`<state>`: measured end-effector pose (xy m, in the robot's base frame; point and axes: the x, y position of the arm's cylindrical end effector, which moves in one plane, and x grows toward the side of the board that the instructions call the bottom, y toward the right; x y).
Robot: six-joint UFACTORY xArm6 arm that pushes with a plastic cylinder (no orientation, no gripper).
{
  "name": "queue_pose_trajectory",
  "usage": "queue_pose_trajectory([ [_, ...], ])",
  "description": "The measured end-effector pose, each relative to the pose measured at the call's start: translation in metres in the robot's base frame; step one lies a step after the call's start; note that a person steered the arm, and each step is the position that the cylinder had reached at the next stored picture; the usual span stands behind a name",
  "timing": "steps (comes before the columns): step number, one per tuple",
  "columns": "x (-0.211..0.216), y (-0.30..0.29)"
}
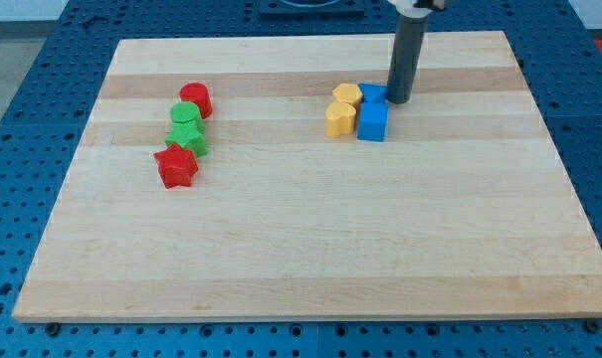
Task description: Nudge the green star slightly to the right
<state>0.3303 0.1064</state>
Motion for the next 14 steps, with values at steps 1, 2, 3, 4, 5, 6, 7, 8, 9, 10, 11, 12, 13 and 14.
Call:
queue_pose_trajectory([
  [1,0.0,-0.001],
  [2,-0.003,0.031],
  [3,-0.004,0.094],
  [4,0.03,0.124],
  [5,0.073,0.124],
  [6,0.085,0.121],
  [7,0.085,0.12],
  [8,0.087,0.122],
  [9,0.141,0.13],
  [10,0.21,0.101],
  [11,0.254,0.02],
  [12,0.262,-0.091],
  [13,0.259,-0.212],
  [14,0.235,-0.321],
])
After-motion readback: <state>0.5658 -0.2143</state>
